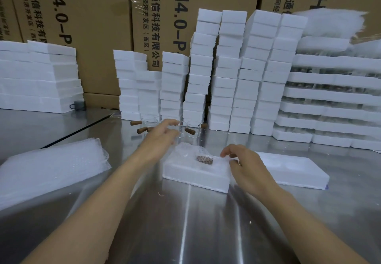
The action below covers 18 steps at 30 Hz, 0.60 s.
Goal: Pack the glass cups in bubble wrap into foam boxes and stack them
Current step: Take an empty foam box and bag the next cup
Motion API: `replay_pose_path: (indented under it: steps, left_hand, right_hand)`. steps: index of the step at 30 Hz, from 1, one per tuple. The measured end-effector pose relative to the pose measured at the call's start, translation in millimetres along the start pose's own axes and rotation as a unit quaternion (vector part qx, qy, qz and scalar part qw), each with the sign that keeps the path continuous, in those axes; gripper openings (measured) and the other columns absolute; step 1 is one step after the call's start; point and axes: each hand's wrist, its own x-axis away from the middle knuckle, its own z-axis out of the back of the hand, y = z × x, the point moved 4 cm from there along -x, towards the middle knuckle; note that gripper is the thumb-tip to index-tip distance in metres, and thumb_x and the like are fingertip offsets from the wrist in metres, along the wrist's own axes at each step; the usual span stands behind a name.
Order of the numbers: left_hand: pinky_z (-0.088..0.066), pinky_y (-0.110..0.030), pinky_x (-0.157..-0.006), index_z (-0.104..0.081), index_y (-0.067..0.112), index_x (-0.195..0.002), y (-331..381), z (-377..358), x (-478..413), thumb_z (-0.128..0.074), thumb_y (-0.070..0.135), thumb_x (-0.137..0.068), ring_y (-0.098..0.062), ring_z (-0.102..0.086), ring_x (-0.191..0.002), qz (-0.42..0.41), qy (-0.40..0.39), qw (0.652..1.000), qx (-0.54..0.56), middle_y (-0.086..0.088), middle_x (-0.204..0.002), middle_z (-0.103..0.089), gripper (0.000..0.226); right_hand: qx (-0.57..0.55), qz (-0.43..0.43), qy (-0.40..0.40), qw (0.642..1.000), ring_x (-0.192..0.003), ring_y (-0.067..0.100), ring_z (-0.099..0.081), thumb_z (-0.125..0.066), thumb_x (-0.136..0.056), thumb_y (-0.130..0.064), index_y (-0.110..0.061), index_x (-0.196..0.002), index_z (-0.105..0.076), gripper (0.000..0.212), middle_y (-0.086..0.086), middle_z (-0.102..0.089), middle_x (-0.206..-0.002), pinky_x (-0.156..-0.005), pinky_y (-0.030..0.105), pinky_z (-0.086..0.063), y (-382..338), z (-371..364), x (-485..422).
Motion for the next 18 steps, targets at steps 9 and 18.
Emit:
replay_pose_path:
  steps: [9,18]
  left_hand:
    - [-0.057,-0.052,-0.099,-0.072,0.038,-0.11,-3,-7,7,-0.059,0.023,-0.101,-0.017,-0.079,-0.073,0.002,-0.024,0.996,-0.086,0.01,-0.108,-0.068,0.022]
    - [-0.047,-0.025,-0.07,-0.075,0.038,-0.108,2,-4,10,-0.076,0.025,-0.099,-0.014,-0.073,-0.085,-0.024,-0.092,0.989,-0.112,0.002,-0.103,-0.073,0.016]
  right_hand:
    - [-0.001,0.047,-0.005,0.999,-0.106,0.004,-0.062,-0.058,-0.096,-0.04,-0.04,-0.108,-0.064,0.014,-0.018,-0.069,-0.107,-0.095,0.039,-0.052,-17,-7,4]
    - [-0.042,0.031,0.011,0.999,-0.102,-0.003,-0.063,-0.065,-0.093,-0.041,-0.043,-0.103,-0.067,0.01,-0.021,-0.071,-0.097,-0.09,0.029,-0.052,-11,-5,4]
